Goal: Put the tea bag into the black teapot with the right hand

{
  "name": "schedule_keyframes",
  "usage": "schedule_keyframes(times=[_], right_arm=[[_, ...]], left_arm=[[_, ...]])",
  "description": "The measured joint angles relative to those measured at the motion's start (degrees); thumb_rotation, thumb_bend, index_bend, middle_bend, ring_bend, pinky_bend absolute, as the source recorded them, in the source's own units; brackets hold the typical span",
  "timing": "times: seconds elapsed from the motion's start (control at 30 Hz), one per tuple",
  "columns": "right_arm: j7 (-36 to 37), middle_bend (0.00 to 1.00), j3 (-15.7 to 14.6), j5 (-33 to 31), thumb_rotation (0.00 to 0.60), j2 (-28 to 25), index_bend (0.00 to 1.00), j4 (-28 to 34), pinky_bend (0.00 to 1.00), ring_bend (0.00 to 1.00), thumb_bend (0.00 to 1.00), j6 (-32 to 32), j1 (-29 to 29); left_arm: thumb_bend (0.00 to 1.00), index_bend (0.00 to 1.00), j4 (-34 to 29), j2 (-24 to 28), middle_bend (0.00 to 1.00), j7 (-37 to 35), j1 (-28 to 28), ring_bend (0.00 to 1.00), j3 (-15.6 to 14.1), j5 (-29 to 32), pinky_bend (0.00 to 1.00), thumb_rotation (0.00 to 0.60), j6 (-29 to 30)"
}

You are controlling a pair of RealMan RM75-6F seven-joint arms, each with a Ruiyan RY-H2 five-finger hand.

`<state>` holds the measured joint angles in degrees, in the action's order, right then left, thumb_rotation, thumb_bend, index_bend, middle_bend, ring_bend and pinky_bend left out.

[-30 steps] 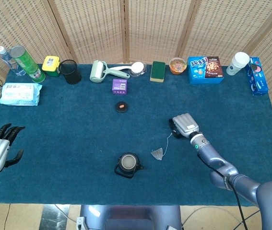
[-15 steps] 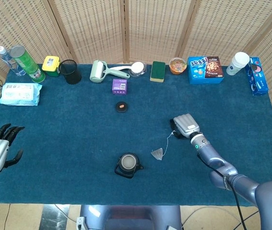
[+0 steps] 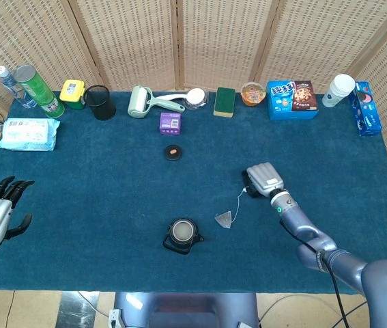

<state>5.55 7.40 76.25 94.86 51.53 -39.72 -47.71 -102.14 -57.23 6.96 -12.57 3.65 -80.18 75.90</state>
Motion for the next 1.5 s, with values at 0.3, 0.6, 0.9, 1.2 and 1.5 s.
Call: schedule_keyframes(times=[0.3, 0.6, 0.9, 1.2, 1.5], right_arm=[[-0.64, 1.0, 0.34, -0.65, 0.6, 0.01, 0.57, 0.12, 1.0, 1.0, 0.49, 0.04, 0.09], [-1.52, 1.0, 0.48, -1.34, 0.6, -0.06, 0.58, 0.44, 1.0, 1.0, 0.51, 0.29, 0.24], [-1.65, 1.0, 0.97, -1.74, 0.6, -0.75, 0.61, 1.72, 1.0, 1.0, 0.52, -0.47, 0.58], [-1.08, 1.0, 1.61, -1.31, 0.6, -3.86, 0.63, 7.38, 1.0, 1.0, 0.52, -3.7, 1.76], [-1.1, 1.0, 1.98, 0.53, 0.6, -9.84, 0.64, 18.52, 1.0, 1.0, 0.53, -9.28, 3.94]], left_arm=[[0.45, 0.16, 0.14, -0.06, 0.19, 0.07, 0.04, 0.08, -0.06, 0.0, 0.14, 0.6, 0.1], [0.45, 0.16, 0.18, -0.05, 0.19, 0.02, 0.13, 0.08, -0.17, -0.08, 0.14, 0.6, 0.22], [0.45, 0.16, 0.26, 0.04, 0.19, -0.12, 0.4, 0.08, -0.24, -0.3, 0.14, 0.6, 0.73], [0.45, 0.16, 0.23, 0.02, 0.19, -0.41, 0.67, 0.08, -0.31, -0.81, 0.14, 0.6, 1.32], [0.45, 0.16, 0.36, -0.37, 0.19, -0.71, 1.0, 0.08, -0.44, -0.98, 0.14, 0.6, 1.76]])
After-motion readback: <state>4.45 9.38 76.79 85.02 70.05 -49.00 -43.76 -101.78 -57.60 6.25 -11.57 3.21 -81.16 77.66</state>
